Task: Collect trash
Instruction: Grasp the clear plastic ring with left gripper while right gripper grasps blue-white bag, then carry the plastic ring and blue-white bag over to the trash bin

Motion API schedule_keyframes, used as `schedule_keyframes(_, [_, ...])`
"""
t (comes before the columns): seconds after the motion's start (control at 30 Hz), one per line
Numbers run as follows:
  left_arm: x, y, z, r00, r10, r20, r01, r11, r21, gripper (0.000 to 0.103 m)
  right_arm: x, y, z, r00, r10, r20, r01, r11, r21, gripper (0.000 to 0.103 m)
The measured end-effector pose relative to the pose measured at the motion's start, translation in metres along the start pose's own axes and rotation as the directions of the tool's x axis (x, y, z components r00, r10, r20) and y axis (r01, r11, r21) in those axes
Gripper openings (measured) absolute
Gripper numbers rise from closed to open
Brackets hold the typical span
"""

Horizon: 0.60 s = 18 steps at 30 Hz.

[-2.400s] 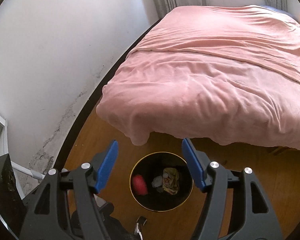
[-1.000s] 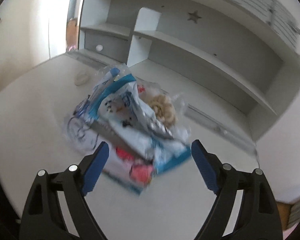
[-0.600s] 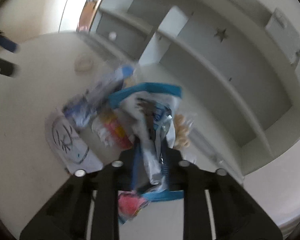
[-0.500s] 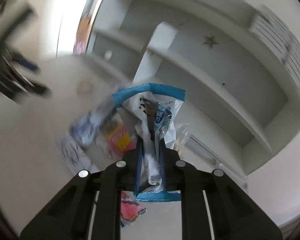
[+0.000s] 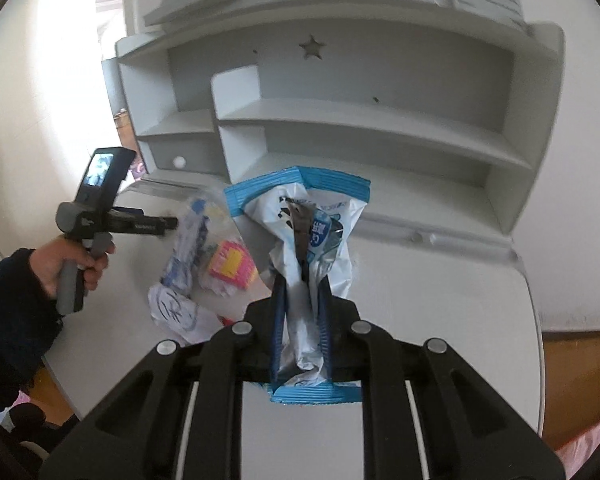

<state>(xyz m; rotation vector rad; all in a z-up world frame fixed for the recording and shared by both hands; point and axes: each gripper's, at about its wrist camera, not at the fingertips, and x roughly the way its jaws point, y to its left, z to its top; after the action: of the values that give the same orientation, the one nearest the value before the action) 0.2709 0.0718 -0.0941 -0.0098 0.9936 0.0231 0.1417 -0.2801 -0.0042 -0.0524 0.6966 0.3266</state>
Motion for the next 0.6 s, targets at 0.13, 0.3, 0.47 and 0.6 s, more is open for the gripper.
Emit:
schedule_keyframes(0.13, [-0.012,0.000,-0.004,1.000,-0.020,0.012,0.020,1.000,-0.005,0.039,-0.016,-0.021,-0.019,1.000,-0.030,-0.008,0.031,0.997,0.076,0.016])
schedule_keyframes(0.3, [-0.068,-0.026,-0.019,0.994,-0.066,0.089,0.062,0.997,0.044,0.038,-0.055,-0.056,-0.052,0.992,-0.129,-0.004,0.127,0.973,0.193,0.016])
schedule_keyframes(0.47, [-0.131,-0.111,-0.046,0.954,-0.258,0.151,0.222,0.950,0.221,0.038,-0.109,-0.103,-0.111,0.961,-0.274,-0.044,0.271,0.896,0.352,0.016])
schedule_keyframes(0.6, [-0.163,-0.209,-0.080,0.879,-0.468,0.097,0.398,0.829,0.394,0.038,-0.158,-0.139,-0.177,0.907,-0.404,-0.114,0.408,0.785,0.466,0.016])
